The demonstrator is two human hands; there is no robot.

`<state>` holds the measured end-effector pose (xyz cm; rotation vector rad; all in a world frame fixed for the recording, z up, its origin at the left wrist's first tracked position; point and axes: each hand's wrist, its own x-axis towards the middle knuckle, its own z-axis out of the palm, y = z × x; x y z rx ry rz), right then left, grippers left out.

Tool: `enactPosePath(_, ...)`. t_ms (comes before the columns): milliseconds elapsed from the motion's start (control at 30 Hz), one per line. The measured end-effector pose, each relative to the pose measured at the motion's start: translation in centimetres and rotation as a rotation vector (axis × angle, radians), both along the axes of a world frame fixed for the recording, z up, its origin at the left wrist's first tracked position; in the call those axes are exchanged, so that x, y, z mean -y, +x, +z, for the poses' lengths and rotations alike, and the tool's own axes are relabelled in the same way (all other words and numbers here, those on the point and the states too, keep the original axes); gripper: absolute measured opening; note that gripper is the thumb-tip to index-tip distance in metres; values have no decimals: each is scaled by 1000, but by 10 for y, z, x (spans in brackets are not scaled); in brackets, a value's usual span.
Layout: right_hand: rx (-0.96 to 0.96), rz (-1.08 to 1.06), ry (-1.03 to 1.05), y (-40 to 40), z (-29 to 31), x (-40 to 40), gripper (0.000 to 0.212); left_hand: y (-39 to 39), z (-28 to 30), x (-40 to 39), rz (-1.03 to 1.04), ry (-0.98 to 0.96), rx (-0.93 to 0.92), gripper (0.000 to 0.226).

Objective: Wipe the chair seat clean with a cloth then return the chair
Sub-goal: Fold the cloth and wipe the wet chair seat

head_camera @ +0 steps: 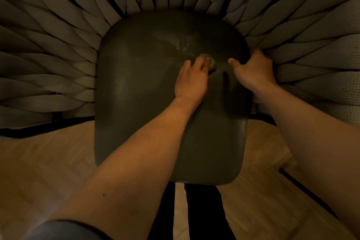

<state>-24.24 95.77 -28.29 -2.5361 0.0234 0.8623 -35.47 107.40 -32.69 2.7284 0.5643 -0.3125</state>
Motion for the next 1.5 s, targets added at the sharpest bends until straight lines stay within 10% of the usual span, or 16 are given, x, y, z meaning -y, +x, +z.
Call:
enactPosePath(800, 37, 60, -186, -9, -20, -21, 106, -117, -5, -205, 548, 237, 73, 57)
enactPosePath(1500, -80, -181, 40, 1, 4, -5, 72, -35, -17, -72, 375, -35, 139, 57)
